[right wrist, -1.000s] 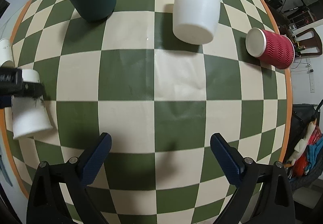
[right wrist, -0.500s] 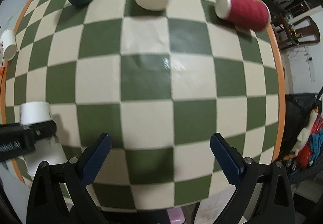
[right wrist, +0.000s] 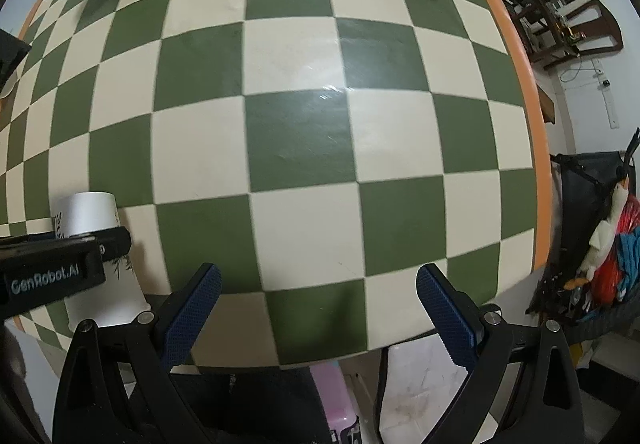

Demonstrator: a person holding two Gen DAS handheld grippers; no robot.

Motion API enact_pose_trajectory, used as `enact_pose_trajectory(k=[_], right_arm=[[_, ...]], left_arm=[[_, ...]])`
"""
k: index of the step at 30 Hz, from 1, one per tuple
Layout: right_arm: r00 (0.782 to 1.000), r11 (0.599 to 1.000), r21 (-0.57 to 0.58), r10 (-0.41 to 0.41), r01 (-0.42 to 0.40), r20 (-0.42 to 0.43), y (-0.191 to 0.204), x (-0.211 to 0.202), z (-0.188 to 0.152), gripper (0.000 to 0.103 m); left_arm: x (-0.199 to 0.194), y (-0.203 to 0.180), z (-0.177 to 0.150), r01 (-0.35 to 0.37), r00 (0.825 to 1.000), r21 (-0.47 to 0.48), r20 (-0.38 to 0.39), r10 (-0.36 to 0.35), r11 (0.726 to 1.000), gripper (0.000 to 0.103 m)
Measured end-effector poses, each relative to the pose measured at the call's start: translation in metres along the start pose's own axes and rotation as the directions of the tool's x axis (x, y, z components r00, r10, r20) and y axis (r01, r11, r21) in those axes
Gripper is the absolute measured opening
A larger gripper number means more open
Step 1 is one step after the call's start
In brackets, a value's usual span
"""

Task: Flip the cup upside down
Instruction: 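Close the left tool on the paper cup and lift it, then stand the paper cup on the table and open the left tool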

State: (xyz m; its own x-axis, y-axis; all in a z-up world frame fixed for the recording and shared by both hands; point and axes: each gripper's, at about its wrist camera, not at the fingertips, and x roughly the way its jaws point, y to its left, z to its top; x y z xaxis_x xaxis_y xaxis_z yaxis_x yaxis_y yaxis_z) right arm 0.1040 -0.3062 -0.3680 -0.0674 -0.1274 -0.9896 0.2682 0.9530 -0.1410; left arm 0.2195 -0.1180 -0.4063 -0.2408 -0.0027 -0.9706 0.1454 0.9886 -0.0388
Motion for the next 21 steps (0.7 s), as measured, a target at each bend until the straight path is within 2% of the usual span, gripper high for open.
enact_pose_trajectory(k=[3,5,17,21], right_arm=[[1.0,1.0,0.012,0.003,-0.003,-0.006,-0.008,0.003,-0.003,0.1],[1.0,1.0,0.021,0.007,-0.007,-0.009,-0.012,0.004,-0.004,0.1],[1.0,0.999,0.048,0.019,-0.019,-0.005,-0.013,0.003,-0.003,0.1],[1.0,0.998,0.052,0.022,-0.022,-0.006,-0.012,0.004,-0.001,0.1]], left_arm=[[0.012,-0.017,0.0,0.0,1.0,-0.002,0.006,0.0,1.0,0.058],[0.004,-0.012,-0.003,-0.002,1.0,-0.004,0.006,0.002,1.0,0.058],[0.002,-0.032,-0.007,-0.013,1.0,0.008,0.016,0.013,1.0,0.06],[0.008,-0.038,-0.009,0.008,1.0,0.037,-0.017,-0.008,0.999,0.06]])
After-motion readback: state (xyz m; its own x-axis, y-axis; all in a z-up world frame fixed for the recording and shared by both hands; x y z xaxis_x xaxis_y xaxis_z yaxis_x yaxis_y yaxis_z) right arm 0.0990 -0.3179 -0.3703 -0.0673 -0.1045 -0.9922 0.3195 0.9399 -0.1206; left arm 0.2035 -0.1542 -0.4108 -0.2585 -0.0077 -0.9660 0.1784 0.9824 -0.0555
